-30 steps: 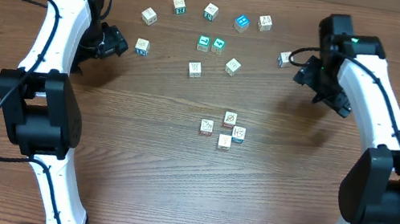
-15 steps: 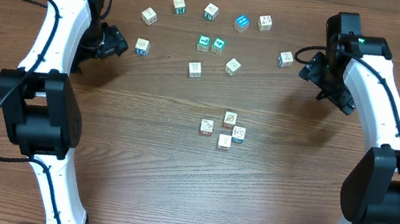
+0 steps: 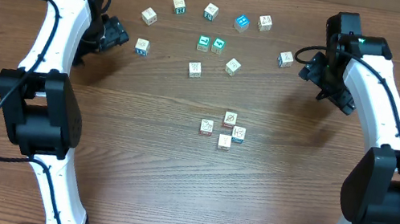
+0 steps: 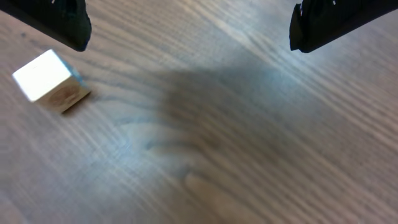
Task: Form a circle
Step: 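Open the right gripper and lift it away to the upper right, then move the left gripper over the R block in the lower cluster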
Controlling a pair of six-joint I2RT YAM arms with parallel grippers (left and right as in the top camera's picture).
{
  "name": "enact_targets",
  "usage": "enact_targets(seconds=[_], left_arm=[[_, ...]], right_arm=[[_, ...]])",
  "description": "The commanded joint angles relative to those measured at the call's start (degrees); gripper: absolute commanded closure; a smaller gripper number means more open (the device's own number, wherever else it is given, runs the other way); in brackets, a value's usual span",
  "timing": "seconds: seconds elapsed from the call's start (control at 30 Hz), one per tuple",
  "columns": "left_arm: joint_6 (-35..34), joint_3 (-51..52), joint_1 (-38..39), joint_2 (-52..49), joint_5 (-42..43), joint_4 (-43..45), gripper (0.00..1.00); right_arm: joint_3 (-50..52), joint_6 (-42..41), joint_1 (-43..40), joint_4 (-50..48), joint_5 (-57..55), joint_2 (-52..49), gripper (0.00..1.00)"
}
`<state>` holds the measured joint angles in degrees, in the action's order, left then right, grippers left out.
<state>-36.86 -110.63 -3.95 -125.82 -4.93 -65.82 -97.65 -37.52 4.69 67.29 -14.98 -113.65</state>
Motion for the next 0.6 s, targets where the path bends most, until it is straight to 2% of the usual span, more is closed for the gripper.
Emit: enact_targets(seconds=[0.0, 0.27, 0.3, 0.37, 0.47, 0.53, 0.57], left_arm=[[0.87, -0.96, 0.26, -0.17, 0.07, 0.55, 0.01], [0.92, -0.96, 0.26, -0.17, 2.75, -3.89, 0.0], [0.94, -0.96, 0.28, -0.17, 3.61, -4.81, 0.11], [1.51, -0.94, 0.35, -0.17, 5.99, -6.75, 0.41], [6.05, -0.96, 0.76, -0.17, 11.02, -9.14, 0.81], [8.41, -0.96, 1.36, -0.17, 13.81, -11.02, 0.94], [9.07, -0.96, 1.73, -0.17, 14.64, -12.11, 0.96]], right_arm=[[-1.03, -0.2, 0.11, -0.15, -0.39, 1.68, 0.0], [-1.03, -0.2, 0.11, -0.15, -0.39, 1.68, 0.0], [-1.03, -0.2, 0.11, -0.15, -0.39, 1.68, 0.0], [-1.03, -0.2, 0.11, -0.15, -0.39, 1.68, 0.0], [-1.03, -0.22, 0.11, -0.15, -0.39, 1.68, 0.0], [-1.03, -0.2, 0.11, -0.15, -0.39, 1.68, 0.0], [-1.03, -0.2, 0.11, -0.15, -0.39, 1.68, 0.0]])
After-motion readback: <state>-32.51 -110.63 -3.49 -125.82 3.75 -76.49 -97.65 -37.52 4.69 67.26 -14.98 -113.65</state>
